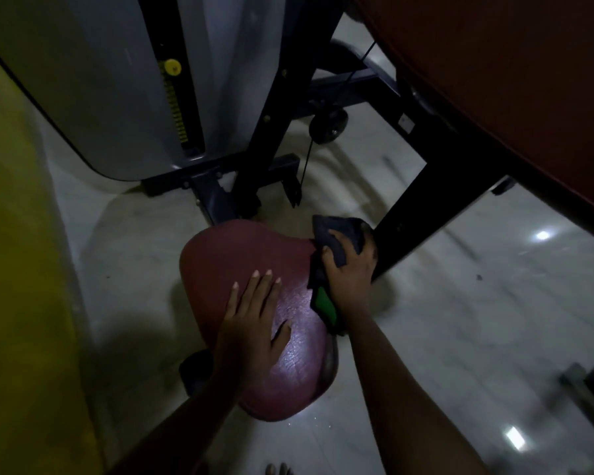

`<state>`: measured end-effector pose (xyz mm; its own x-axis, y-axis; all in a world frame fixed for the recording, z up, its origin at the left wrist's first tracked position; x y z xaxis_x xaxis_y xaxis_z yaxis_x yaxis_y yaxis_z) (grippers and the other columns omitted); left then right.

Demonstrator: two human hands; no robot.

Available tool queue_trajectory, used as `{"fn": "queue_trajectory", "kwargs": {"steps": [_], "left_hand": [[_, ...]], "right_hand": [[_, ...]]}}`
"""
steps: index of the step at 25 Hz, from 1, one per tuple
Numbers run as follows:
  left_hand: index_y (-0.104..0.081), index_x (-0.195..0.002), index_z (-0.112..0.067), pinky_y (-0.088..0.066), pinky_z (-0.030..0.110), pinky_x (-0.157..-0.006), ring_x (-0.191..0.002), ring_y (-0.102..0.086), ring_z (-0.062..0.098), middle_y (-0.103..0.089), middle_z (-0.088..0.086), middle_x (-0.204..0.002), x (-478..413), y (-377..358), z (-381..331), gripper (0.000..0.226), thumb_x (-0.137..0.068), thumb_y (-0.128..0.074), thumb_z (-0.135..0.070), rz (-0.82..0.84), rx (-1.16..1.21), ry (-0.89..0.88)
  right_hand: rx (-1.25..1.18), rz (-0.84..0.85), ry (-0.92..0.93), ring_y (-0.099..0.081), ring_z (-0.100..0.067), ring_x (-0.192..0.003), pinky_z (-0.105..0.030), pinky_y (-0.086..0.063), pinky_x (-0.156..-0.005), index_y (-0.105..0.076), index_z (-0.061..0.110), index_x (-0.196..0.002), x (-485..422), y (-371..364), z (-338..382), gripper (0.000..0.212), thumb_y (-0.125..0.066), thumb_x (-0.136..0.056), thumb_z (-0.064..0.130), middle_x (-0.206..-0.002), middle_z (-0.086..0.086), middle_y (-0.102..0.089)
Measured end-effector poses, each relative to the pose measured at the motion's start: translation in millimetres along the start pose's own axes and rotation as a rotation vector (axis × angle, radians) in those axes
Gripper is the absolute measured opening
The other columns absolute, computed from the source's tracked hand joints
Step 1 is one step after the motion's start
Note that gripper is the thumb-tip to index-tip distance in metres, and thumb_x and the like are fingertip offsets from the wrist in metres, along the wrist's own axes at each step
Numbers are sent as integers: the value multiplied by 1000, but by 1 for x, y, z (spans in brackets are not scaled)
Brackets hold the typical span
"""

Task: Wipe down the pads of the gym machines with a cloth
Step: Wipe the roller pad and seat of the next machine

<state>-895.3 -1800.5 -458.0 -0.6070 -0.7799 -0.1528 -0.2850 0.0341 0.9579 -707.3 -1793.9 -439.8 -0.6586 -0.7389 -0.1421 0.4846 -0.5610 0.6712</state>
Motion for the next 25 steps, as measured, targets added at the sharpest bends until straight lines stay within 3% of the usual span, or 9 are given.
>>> {"fn": "queue_trajectory", "kwargs": {"steps": [3,6,9,13,17,20,22,25], "left_hand": [[-51,-133,-4,-26,48,-108,-131,-44,31,-49,16,-139,1,3,-1,61,-84,-42,-40,-48,-8,4],[-50,-134,-5,-24,48,-110,-133,-40,30,-48,15,-141,1,5,-1,59,-86,-40,-38,-66,-15,6],[-49,-135,-6,-22,47,-111,-134,-41,30,-47,15,-142,1,4,-1,56,-88,-38,-36,-68,-41,17],[-48,-136,-7,-22,46,-112,-133,-42,30,-47,14,-142,1,2,0,56,-89,-37,-36,-77,-51,22],[-47,-137,-7,-23,47,-113,-135,-39,29,-45,13,-144,2,4,-2,56,-89,-38,-36,-122,-58,19],[-46,-137,-7,-22,47,-113,-136,-38,29,-44,13,-144,2,4,0,56,-89,-39,-35,-142,-43,18],[-46,-137,-7,-22,47,-113,-136,-38,30,-45,13,-144,3,4,-1,57,-89,-39,-35,-137,-39,10],[-49,-135,-7,-22,45,-112,-133,-42,30,-49,13,-140,3,4,-3,54,-89,-39,-34,-141,-8,3]], "right_hand": [[-156,-105,-192,-29,-31,-136,-21,-19,-108,-53,23,-130,1,8,-11,42,-59,-89,29,-148,-16,-25],[-288,-192,-341,-30,-30,-136,-5,-21,-90,-37,19,-141,32,15,-15,48,-51,-95,23,-151,-17,-22],[-324,-81,-292,-24,-22,-139,9,-15,-80,-31,21,-143,63,10,-13,50,-48,-96,20,-154,-13,-16],[-256,85,-154,-25,1,-130,11,-18,-84,-40,28,-138,117,13,-11,46,-51,-95,16,-154,-4,-16],[-307,65,-191,-26,-20,-137,5,-16,-92,-40,25,-137,77,13,-13,47,-50,-94,9,-151,-14,-18],[-293,0,-184,-24,-11,-133,8,-16,-89,-38,26,-139,62,11,-9,50,-50,-94,9,-153,-14,-14],[-254,69,-94,-25,-8,-132,8,-17,-92,-36,35,-134,89,10,-11,47,-49,-95,12,-154,-11,-15],[-142,190,44,-23,-12,-137,-11,-19,-106,-40,37,-131,130,15,-18,42,-43,-89,34,-153,-3,-17]]}}
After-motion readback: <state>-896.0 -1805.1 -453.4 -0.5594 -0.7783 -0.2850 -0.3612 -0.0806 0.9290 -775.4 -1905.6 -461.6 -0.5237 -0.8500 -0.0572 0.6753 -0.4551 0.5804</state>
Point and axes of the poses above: each hand's wrist, its own x-axis away from the middle knuckle, its own y-axis out of the back of the hand, z = x × y, the point moved 7 cm from there along -x, towards the middle knuckle
